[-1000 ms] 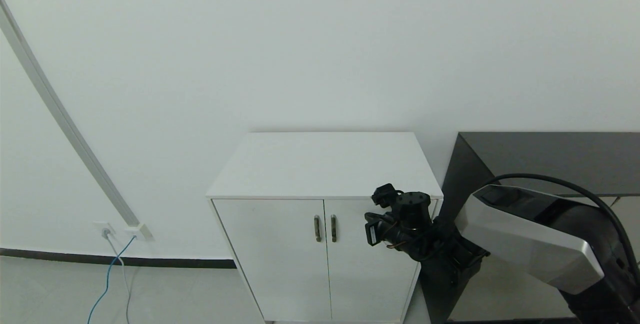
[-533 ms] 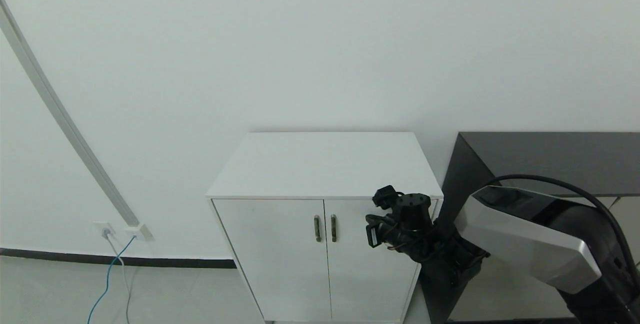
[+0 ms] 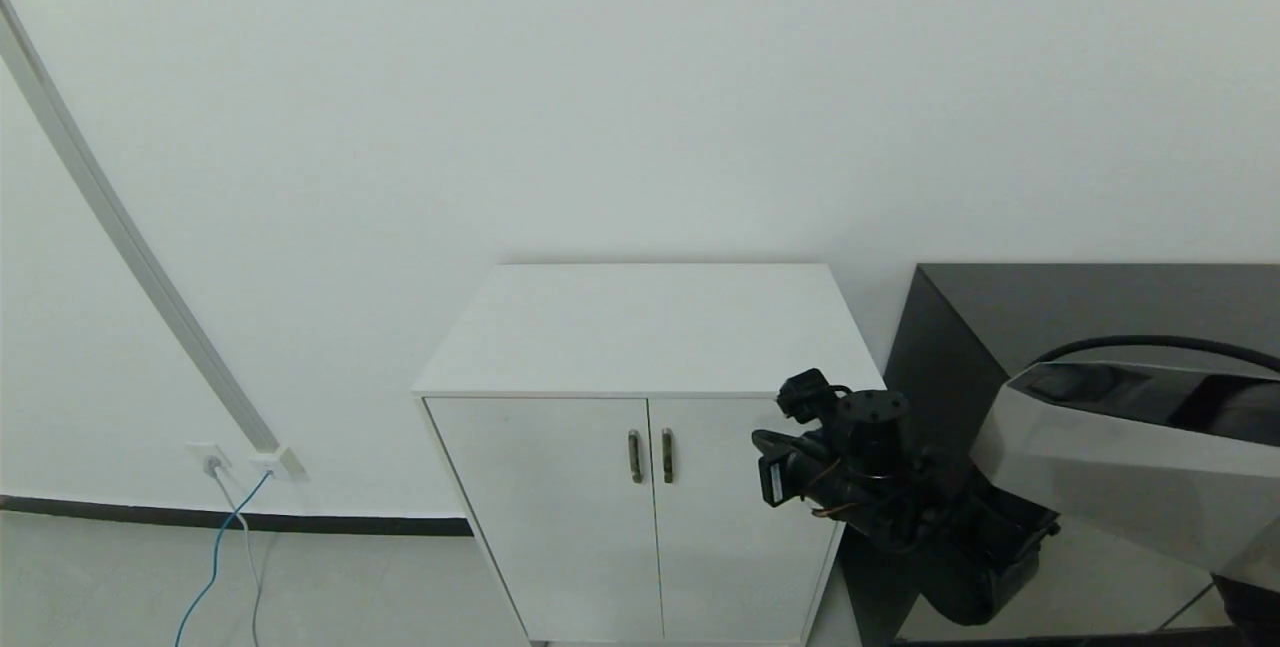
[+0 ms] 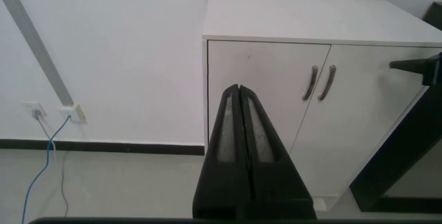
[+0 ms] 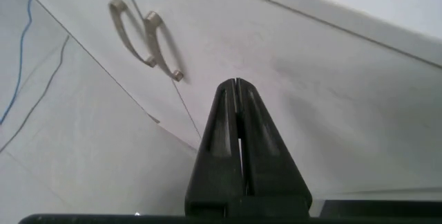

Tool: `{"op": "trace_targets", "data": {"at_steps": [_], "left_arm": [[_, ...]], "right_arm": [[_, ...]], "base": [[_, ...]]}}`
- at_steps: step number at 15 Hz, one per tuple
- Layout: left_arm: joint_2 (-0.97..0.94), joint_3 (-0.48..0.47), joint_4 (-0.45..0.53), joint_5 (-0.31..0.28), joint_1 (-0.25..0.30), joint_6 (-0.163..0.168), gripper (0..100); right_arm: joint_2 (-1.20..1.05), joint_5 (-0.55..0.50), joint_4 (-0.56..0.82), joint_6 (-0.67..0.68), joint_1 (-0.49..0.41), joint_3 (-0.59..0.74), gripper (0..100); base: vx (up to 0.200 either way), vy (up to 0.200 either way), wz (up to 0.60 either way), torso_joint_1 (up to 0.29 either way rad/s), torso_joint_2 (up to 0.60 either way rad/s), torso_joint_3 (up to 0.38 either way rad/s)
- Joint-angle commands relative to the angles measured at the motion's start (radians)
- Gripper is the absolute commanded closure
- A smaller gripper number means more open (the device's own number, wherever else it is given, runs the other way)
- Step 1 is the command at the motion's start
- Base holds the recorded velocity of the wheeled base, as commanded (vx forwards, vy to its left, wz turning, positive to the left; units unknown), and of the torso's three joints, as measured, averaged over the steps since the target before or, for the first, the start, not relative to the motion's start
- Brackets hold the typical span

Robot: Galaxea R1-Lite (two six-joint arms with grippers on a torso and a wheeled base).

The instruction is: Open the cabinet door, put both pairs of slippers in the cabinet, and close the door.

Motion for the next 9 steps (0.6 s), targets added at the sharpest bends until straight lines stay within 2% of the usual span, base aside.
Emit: {"op": "trace_targets", "data": {"at_steps": [1,4,6,9], "left_arm": [[0.002,0.000,0.000,0.000,0.000,0.000,100],[0.002,0.000,0.000,0.000,0.000,0.000,100],[0.002,0.000,0.000,0.000,0.000,0.000,100],[0.002,0.000,0.000,0.000,0.000,-0.002,100]], "right_arm": [[-0.104,-0.002,-0.044,0.000,-0.029,0.101,100],[-0.207,-0.092,-0.058,0.000,-0.072,0.232,100],[-0.265,-0.163,-0.116,0.000,-0.076,0.344,100],[-0.313,-0.184,-0.212,-0.003,-0.085,0.483,100]], "base": [[0.000,0.000,0.00,0.000,0.00,0.000],[0.000,0.000,0.00,0.000,0.00,0.000],[0.000,0.000,0.00,0.000,0.00,0.000],[0.000,0.000,0.00,0.000,0.00,0.000]]}}
